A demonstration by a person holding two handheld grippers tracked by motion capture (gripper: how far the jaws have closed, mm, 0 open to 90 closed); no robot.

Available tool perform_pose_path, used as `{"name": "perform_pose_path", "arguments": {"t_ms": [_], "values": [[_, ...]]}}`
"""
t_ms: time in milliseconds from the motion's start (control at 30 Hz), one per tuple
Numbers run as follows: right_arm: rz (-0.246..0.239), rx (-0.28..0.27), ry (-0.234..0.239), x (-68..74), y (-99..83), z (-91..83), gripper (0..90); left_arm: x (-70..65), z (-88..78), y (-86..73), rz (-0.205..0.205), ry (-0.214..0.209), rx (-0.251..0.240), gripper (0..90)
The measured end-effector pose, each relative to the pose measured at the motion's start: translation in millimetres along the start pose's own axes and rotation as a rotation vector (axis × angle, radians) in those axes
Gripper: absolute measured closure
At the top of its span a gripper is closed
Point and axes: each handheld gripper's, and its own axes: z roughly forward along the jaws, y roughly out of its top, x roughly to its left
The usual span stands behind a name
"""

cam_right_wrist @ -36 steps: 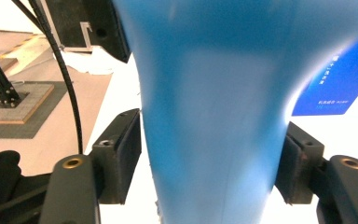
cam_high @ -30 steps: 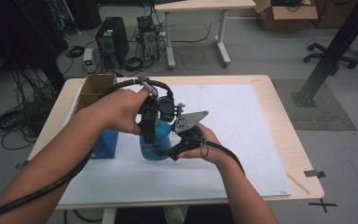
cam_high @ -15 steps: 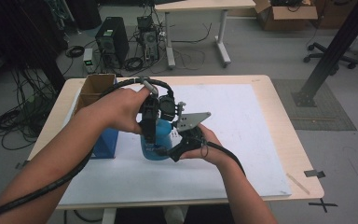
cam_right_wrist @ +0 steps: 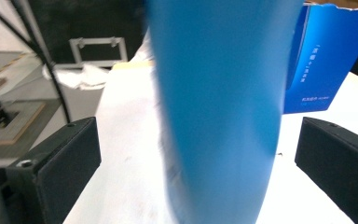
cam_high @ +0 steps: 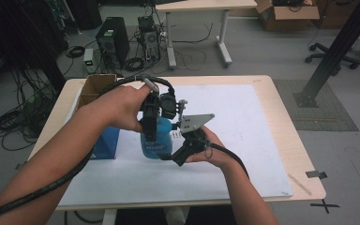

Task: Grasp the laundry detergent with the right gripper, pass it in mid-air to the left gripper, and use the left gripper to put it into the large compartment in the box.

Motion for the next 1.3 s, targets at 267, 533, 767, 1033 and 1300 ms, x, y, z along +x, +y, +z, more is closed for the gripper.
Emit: {"name": "perform_pose_path", "arguments": {"t_ms": [267, 533, 767, 1033, 1300], "values": [[-0.077, 0.081, -0.014, -2.8, 8.2, -51.2, 0.3, 12.4, -16.1, -4.7, -0.153, -0.017, -0.016, 37.5], [-0.087, 0.217, -0.038, -12.9, 19.7, -81.5, 0.4, 21.9, -28.1, -4.5, -0.305, -0.027, -0.003, 37.5], [-0.087, 0.388, -0.034, -28.3, 26.1, -86.6, 1.4, 30.5, -39.3, -11.1, -0.459, 0.002, 0.008, 37.5], [-0.097, 0.523, -0.052, -36.2, 31.8, -91.6, 2.0, 36.4, -51.3, -29.9, -0.603, -0.007, 0.037, 37.6], [-0.082, 0.613, -0.075, -44.0, 27.0, -95.1, 2.4, 47.7, -69.8, -60.9, -0.879, -0.038, -0.015, 37.6]]}}
